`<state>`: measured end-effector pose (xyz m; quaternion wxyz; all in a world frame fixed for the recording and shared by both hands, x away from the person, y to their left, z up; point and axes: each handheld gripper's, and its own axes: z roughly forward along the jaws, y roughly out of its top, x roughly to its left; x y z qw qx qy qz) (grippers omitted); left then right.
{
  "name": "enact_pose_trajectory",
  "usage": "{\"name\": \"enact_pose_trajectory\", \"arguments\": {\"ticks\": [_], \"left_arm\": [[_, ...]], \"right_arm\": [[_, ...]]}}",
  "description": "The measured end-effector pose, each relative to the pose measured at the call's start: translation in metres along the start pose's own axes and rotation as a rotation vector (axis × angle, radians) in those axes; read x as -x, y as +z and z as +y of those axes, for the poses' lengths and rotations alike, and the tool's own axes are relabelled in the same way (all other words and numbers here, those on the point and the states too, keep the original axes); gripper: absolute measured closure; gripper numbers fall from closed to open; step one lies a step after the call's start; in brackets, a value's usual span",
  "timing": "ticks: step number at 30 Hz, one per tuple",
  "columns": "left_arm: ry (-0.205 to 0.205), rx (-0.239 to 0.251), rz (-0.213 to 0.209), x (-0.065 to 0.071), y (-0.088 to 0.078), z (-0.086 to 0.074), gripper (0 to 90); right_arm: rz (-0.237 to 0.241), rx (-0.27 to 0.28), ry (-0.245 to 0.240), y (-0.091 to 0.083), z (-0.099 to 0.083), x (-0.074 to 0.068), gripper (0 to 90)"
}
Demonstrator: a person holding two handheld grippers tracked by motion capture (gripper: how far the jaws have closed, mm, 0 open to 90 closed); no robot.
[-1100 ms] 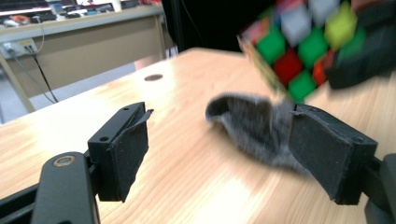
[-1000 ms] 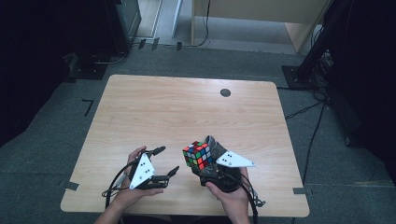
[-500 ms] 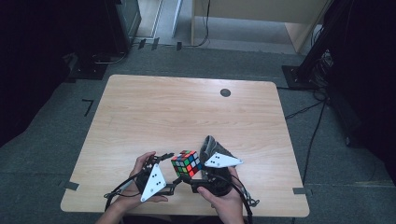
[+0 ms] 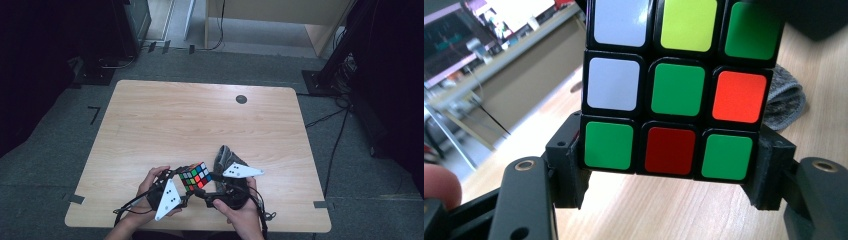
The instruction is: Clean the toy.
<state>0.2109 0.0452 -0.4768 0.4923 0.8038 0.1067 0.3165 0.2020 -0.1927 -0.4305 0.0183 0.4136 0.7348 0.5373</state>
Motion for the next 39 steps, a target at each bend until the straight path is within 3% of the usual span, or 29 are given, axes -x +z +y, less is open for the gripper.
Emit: {"name": "enact_pose_trajectory", "arguments": {"ticks": [3,6,8,10,12,15,17,23,27,30,33,36,39], "left_arm": [[-0.096,-0.004,0.010,-0.012,-0.002,-0.004,33.6],[-0.194,-0.010,0.000,-0.025,-0.004,-0.007,33.6],[-0.275,0.005,-0.018,-0.034,-0.007,-0.009,33.6],[-0.345,0.032,-0.041,-0.041,-0.010,-0.011,33.6],[-0.397,0.055,-0.066,-0.048,-0.012,-0.012,33.6],[-0.428,0.066,-0.079,-0.053,-0.014,-0.014,33.6],[-0.436,0.066,-0.087,-0.054,-0.015,-0.015,33.6],[-0.465,0.072,-0.106,-0.055,-0.015,-0.016,33.6],[-0.486,0.060,-0.102,-0.056,-0.014,-0.018,33.6],[-0.459,0.038,-0.098,-0.054,-0.013,-0.018,33.6],[-0.411,0.011,-0.107,-0.049,-0.010,-0.017,33.6],[-0.358,-0.026,-0.116,-0.042,-0.006,-0.014,33.6],[-0.297,-0.057,-0.141,-0.034,-0.002,-0.012,33.6]], "right_arm": [[-0.044,0.076,-0.004,-0.011,0.003,0.005,20.5],[-0.206,0.106,-0.040,-0.017,0.000,0.016,21.4],[-0.392,0.063,-0.124,-0.012,-0.009,0.027,26.0],[-0.459,0.012,-0.154,-0.004,-0.018,0.037,28.2],[-0.488,-0.055,-0.147,0.007,-0.027,0.048,28.9],[-0.503,-0.157,-0.125,0.021,-0.038,0.061,30.2],[-0.522,-0.178,-0.136,0.026,-0.044,0.066,34.8],[-0.512,-0.180,-0.142,0.028,-0.051,0.075,45.4],[-0.526,-0.163,-0.121,0.025,-0.052,0.078,65.1],[-0.528,-0.159,-0.106,0.020,-0.050,0.078,71.9],[-0.479,-0.090,-0.074,0.011,-0.044,0.074,72.8],[-0.380,0.051,-0.059,-0.003,-0.034,0.062,72.7],[-0.267,0.169,-0.076,-0.017,-0.021,0.041,72.2]]}}
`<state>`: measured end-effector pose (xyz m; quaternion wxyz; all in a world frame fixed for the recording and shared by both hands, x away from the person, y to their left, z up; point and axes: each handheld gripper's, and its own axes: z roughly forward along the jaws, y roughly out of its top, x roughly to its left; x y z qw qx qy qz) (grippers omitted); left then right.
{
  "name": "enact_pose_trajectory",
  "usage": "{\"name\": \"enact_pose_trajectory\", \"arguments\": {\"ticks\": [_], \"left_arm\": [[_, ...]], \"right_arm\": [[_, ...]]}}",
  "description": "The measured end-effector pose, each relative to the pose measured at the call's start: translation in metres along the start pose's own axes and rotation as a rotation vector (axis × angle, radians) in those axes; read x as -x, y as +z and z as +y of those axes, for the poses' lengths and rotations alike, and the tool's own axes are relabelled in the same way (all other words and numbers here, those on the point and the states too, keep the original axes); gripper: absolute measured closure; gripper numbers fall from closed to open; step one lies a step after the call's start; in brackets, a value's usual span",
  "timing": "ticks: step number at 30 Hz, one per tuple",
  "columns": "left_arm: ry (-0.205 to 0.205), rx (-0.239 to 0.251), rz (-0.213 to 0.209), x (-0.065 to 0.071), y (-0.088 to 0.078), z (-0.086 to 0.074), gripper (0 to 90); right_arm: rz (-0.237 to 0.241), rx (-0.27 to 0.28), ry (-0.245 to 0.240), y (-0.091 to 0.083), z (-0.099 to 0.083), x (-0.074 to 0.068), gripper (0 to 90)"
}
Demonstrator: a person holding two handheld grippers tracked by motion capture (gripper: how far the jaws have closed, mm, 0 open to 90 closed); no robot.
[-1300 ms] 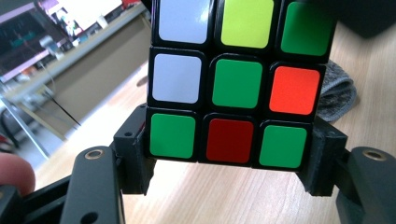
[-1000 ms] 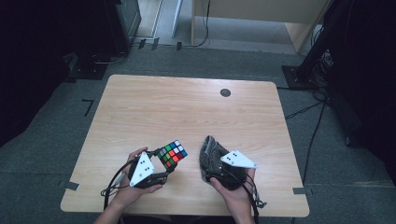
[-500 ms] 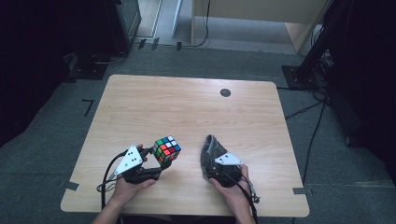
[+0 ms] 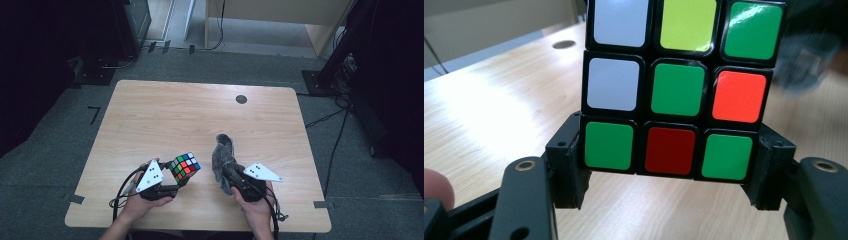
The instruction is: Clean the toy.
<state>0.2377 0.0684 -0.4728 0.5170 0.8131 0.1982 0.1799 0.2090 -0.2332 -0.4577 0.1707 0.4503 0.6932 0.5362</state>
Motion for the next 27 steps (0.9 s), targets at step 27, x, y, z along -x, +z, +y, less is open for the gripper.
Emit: {"name": "enact_pose_trajectory", "arguments": {"ticks": [27], "left_arm": [[0.097,-0.001,-0.058,0.021,0.003,0.009,33.7]], "right_arm": [[0.209,0.036,-0.018,-0.004,0.016,-0.046,64.1]]}}
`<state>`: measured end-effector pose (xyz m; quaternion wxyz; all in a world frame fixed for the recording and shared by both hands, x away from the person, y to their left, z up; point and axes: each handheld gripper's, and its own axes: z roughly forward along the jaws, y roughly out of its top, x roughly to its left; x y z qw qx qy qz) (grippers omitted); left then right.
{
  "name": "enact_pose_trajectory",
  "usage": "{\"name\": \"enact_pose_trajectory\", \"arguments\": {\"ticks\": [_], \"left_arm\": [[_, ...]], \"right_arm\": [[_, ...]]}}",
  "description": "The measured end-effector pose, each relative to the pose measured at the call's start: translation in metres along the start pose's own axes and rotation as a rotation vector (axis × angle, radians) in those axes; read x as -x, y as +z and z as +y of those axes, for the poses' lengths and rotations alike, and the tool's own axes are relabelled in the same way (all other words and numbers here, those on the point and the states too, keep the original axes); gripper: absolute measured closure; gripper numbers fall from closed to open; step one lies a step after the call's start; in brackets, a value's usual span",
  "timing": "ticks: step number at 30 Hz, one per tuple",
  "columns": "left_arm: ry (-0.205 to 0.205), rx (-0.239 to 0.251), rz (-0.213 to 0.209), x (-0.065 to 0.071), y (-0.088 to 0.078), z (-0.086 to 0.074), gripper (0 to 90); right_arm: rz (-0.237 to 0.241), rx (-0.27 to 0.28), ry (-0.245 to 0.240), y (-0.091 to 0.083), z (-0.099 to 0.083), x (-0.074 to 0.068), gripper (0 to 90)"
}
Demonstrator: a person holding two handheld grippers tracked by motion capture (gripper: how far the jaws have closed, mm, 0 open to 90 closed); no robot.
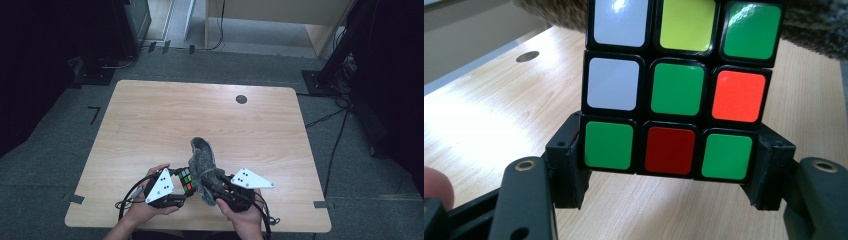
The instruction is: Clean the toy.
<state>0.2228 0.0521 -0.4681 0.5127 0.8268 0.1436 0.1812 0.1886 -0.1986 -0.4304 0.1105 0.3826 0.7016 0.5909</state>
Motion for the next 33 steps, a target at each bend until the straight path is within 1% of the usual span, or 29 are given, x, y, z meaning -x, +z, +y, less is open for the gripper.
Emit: {"name": "enact_pose_trajectory", "arguments": {"ticks": [1,3,4,5,6,7,8,9,11,13,15,16,17,18,19,20,21,22,24,25,26,27,28,29,30,31,32,33], "left_arm": [[0.001,-0.003,-0.001,0.000,0.000,0.000,33.7],[0.000,-0.005,-0.002,0.001,0.001,0.000,33.7],[-0.002,-0.002,-0.004,0.001,0.002,0.000,33.7],[-0.003,0.000,-0.008,0.001,0.002,0.000,33.7],[-0.004,0.000,-0.009,0.001,0.002,0.000,33.7],[-0.004,-0.002,-0.009,0.001,0.002,0.000,33.7],[-0.003,-0.004,-0.009,0.001,0.002,0.000,33.7],[0.000,-0.008,-0.007,0.001,0.002,-0.001,33.7],[0.005,-0.014,-0.005,0.002,0.003,0.000,33.7],[0.016,-0.033,0.010,0.003,0.004,0.001,33.7],[0.023,-0.062,0.034,0.005,0.007,0.002,33.7],[0.038,-0.096,0.058,0.006,0.008,0.004,33.7],[0.046,-0.115,0.078,0.008,0.010,0.005,33.7],[0.057,-0.139,0.105,0.010,0.011,0.007,33.7],[0.067,-0.168,0.129,0.013,0.013,0.011,33.7],[0.079,-0.188,0.144,0.016,0.015,0.013,33.7],[0.081,-0.203,0.156,0.018,0.017,0.015,33.7],[0.089,-0.223,0.171,0.021,0.019,0.017,33.7],[0.116,-0.258,0.187,0.026,0.021,0.020,33.8],[0.126,-0.264,0.189,0.027,0.022,0.021,33.8],[0.126,-0.270,0.188,0.028,0.022,0.021,33.8],[0.123,-0.276,0.185,0.028,0.023,0.020,33.8],[0.124,-0.276,0.184,0.027,0.023,0.020,33.9],[0.118,-0.274,0.183,0.027,0.023,0.019,33.9],[0.118,-0.275,0.181,0.026,0.023,0.018,33.9],[0.113,-0.270,0.177,0.025,0.023,0.017,33.9],[0.107,-0.268,0.176,0.025,0.023,0.016,33.9],[0.111,-0.272,0.174,0.024,0.022,0.016,33.9]], "right_arm": [[-0.010,-0.004,-0.005,0.000,0.000,0.002,59.4],[-0.032,-0.011,-0.022,0.000,0.000,0.002,49.0],[-0.031,-0.004,-0.026,-0.001,0.002,0.001,45.4],[-0.022,0.002,-0.024,-0.001,0.003,0.000,44.5],[0.006,0.015,-0.011,-0.002,0.004,-0.001,44.6],[0.021,0.025,-0.001,-0.003,0.004,-0.001,47.1],[0.024,0.034,0.013,-0.004,0.004,0.000,56.5],[0.020,0.040,0.025,-0.004,0.003,0.001,62.7],[0.011,0.038,0.051,-0.005,0.001,0.004,70.0],[-0.021,0.042,0.039,-0.007,0.000,0.003,72.5],[-0.037,0.055,0.000,-0.009,0.003,-0.003,73.0],[-0.044,0.053,-0.031,-0.009,0.004,-0.008,73.1],[-0.060,0.034,-0.090,-0.007,0.006,-0.017,73.0],[-0.073,0.017,-0.132,-0.005,0.006,-0.023,73.0],[-0.097,-0.008,-0.183,-0.002,0.006,-0.031,72.8],[-0.131,-0.034,-0.252,0.003,0.004,-0.041,72.5],[-0.168,-0.060,-0.301,0.007,0.001,-0.048,72.4],[-0.192,-0.075,-0.334,0.010,-0.001,-0.052,72.3],[-0.239,-0.101,-0.403,0.017,-0.007,-0.061,72.3],[-0.256,-0.121,-0.433,0.020,-0.010,-0.064,72.4],[-0.269,-0.136,-0.456,0.022,-0.012,-0.065,72.6],[-0.278,-0.144,-0.466,0.023,-0.013,-0.065,72.8],[-0.284,-0.147,-0.464,0.023,-0.013,-0.064,73.0],[-0.291,-0.144,-0.457,0.023,-0.012,-0.062,73.1],[-0.309,-0.130,-0.448,0.021,-0.010,-0.059,73.2],[-0.336,-0.117,-0.426,0.018,-0.009,-0.056,73.1],[-0.351,-0.106,-0.402,0.015,-0.007,-0.052,73.1],[-0.343,-0.096,-0.371,0.014,-0.006,-0.049,73.1]]}}
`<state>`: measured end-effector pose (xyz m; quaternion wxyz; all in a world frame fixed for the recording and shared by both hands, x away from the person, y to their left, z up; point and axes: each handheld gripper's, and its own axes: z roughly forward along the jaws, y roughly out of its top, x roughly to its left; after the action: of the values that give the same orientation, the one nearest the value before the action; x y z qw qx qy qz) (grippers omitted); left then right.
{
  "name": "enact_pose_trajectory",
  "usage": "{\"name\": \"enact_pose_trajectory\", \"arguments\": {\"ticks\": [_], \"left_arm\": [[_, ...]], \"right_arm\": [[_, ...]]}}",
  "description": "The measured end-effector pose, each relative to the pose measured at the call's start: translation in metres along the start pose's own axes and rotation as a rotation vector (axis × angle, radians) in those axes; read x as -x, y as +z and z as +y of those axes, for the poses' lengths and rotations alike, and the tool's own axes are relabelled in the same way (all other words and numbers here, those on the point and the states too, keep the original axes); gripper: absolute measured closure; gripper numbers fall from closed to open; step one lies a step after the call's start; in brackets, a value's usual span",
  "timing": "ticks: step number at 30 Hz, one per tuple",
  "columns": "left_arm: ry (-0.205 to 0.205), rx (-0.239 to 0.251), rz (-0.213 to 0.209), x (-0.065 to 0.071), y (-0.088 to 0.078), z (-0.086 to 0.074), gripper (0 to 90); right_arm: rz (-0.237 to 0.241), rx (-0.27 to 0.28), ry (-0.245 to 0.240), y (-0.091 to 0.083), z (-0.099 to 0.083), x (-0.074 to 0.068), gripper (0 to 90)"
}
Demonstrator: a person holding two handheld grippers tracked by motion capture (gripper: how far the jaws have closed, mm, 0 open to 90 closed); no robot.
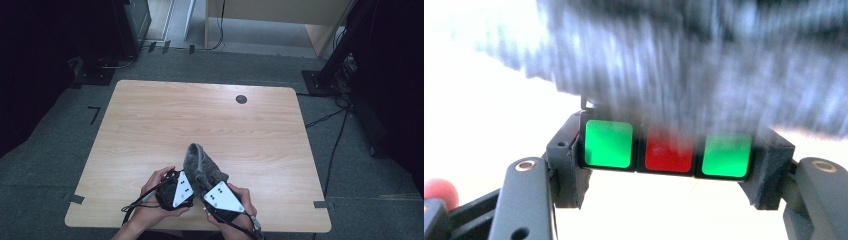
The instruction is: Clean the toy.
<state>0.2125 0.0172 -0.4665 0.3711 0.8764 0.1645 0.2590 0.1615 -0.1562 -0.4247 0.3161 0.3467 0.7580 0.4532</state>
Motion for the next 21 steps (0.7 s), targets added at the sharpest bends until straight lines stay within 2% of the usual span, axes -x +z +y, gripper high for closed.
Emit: {"name": "enact_pose_trajectory", "arguments": {"ticks": [1,3,5,6,7,9,10,11,12,14,17,19,21], "left_arm": [[-0.005,0.002,-0.004,0.000,0.000,0.000,33.9],[-0.008,0.019,-0.006,0.001,0.000,0.001,33.9],[-0.005,0.028,-0.010,0.000,-0.002,0.001,33.9],[-0.017,0.041,-0.019,-0.001,-0.003,0.001,34.0],[-0.027,0.055,-0.033,-0.005,-0.005,0.000,34.0],[-0.052,0.094,-0.056,-0.009,-0.008,-0.001,34.0],[-0.069,0.127,-0.081,-0.012,-0.011,-0.003,33.9],[-0.099,0.169,-0.103,-0.015,-0.014,-0.004,33.9],[-0.112,0.194,-0.112,-0.016,-0.016,-0.005,34.0],[-0.132,0.257,-0.139,-0.021,-0.022,-0.005,33.9],[-0.126,0.309,-0.138,-0.023,-0.027,-0.008,33.9],[-0.149,0.319,-0.150,-0.025,-0.027,-0.009,33.9],[-0.138,0.295,-0.130,-0.024,-0.025,-0.008,33.9]], "right_arm": [[0.004,-0.002,0.017,-0.001,-0.001,0.001,73.1],[0.040,0.005,-0.015,-0.001,-0.001,-0.004,72.8],[0.032,0.006,-0.060,0.000,0.000,-0.011,72.8],[0.029,0.012,-0.066,-0.001,0.001,-0.011,72.9],[0.035,0.021,-0.047,-0.002,0.002,-0.008,73.1],[0.068,0.052,0.078,-0.007,0.003,0.009,73.3],[0.093,0.077,0.149,-0.009,0.002,0.018,73.5],[0.107,0.087,0.195,-0.011,0.001,0.026,73.5],[0.129,0.099,0.221,-0.012,-0.001,0.033,73.5],[0.138,0.111,0.236,-0.013,-0.003,0.039,73.4],[0.137,0.118,0.258,-0.014,-0.003,0.045,73.4],[0.115,0.109,0.256,-0.016,-0.003,0.048,73.3],[0.085,0.106,0.227,-0.019,-0.001,0.046,73.0]]}}
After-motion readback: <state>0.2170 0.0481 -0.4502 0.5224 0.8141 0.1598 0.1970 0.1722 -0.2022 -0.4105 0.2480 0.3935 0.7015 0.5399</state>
